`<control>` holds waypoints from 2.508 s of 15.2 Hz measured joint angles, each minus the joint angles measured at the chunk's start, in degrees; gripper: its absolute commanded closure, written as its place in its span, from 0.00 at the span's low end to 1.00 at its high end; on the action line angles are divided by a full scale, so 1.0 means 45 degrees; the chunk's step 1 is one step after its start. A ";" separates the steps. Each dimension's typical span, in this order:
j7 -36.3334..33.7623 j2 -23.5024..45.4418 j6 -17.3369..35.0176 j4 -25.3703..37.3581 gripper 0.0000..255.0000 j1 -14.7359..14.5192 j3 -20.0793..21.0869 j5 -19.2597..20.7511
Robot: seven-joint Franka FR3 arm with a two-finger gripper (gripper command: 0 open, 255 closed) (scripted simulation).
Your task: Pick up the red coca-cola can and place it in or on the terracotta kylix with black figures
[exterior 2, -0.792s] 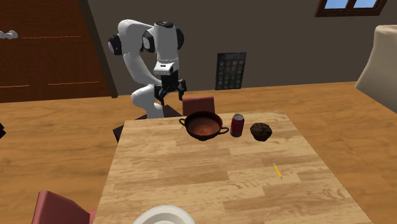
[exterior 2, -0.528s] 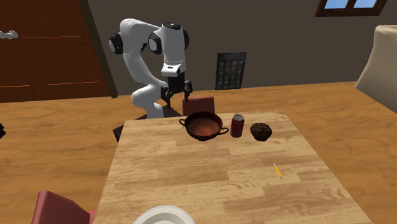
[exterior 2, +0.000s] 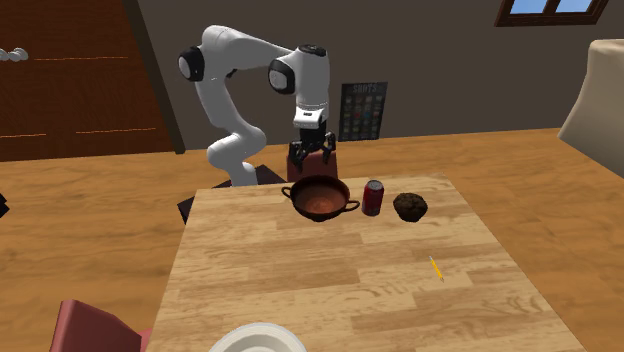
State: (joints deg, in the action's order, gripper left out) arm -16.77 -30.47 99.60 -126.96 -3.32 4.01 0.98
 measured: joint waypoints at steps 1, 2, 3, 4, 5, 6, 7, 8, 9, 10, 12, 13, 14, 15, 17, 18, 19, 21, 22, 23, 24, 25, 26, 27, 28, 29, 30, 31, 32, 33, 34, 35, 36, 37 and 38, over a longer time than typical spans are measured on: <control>-0.0203 0.0350 0.0156 0.0170 0.00 -0.0045 0.0142 -0.0066; -0.0402 0.0754 0.0301 0.0412 0.00 -0.0083 0.0280 -0.0119; -0.0627 0.1142 0.0458 0.0623 0.00 -0.0132 0.0437 -0.0170; -0.0901 0.1593 0.0600 0.0914 0.00 -0.0195 0.0631 -0.0223; -0.1119 0.1966 0.0720 0.1146 0.00 -0.0241 0.0775 -0.0259; -0.1366 0.2388 0.0773 0.1497 0.00 -0.0295 0.0939 -0.0286; -0.1575 0.2708 0.0822 0.1748 0.00 -0.0343 0.1072 -0.0304; -0.1772 0.3234 0.0975 0.2116 0.00 -0.0365 0.1193 -0.0280; -0.1982 0.3619 0.1071 0.2376 0.00 -0.0410 0.1317 -0.0272; -0.2196 0.4034 0.1098 0.2747 0.00 -0.0458 0.1443 -0.0252; -0.2703 0.5028 0.1306 0.3495 0.00 -0.0585 0.1728 -0.0157; -0.2959 0.5597 0.1150 0.4186 0.00 -0.0654 0.1859 -0.0079; -0.3142 0.5899 0.1208 0.4417 0.00 -0.0712 0.1944 -0.0041; -0.3208 0.6145 0.1317 0.4543 0.00 -0.0727 0.1971 -0.0001; -0.3296 0.6250 0.1571 0.4387 0.00 -0.0757 0.2005 0.0012; -0.3314 0.6285 0.1720 0.4272 0.00 -0.0762 0.2013 0.0020; -0.3318 0.6309 0.1909 0.4105 0.00 -0.0761 0.2011 0.0027; -0.3317 0.6379 0.2256 0.3828 0.00 -0.0753 0.2005 0.0044; -0.3320 0.6359 0.2387 0.3676 0.00 -0.0753 0.2005 0.0040; -0.3328 0.6373 0.2450 0.3628 0.00 -0.0756 0.2008 0.0044; -0.3330 0.6398 0.2481 0.3622 0.00 -0.0755 0.2008 0.0050; -0.3334 0.6413 0.2494 0.3625 0.00 -0.0757 0.2009 0.0053; -0.3337 0.6423 0.2498 0.3632 0.00 -0.0757 0.2010 0.0056; -0.3338 0.6428 0.2501 0.3634 0.00 -0.0758 0.2011 0.0057; -0.3338 0.6430 0.2502 0.3635 0.00 -0.0758 0.2011 0.0057; -0.3338 0.6430 0.2502 0.3635 1.00 -0.0758 0.2011 0.0057; -0.3339 0.6421 0.2500 0.3643 1.00 -0.0755 0.2007 0.0063; -0.3338 0.6419 0.2500 0.3645 1.00 -0.0754 0.2006 0.0061; -0.3337 0.6422 0.2499 0.3642 1.00 -0.0754 0.2006 0.0060; -0.3337 0.6423 0.2500 0.3642 1.00 -0.0754 0.2006 0.0060; -0.3336 0.6423 0.2502 0.3642 1.00 -0.0754 0.2006 0.0059; -0.3335 0.6422 0.2503 0.3641 1.00 -0.0754 0.2007 0.0059; -0.3335 0.6422 0.2505 0.3640 1.00 -0.0754 0.2007 0.0059; -0.3334 0.6420 0.2507 0.3637 1.00 -0.0754 0.2007 0.0058; -0.3335 0.6421 0.2508 0.3637 1.00 -0.0755 0.2007 0.0058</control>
State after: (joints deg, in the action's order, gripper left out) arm -31.78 -1.58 110.89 -110.59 -6.71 13.04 1.24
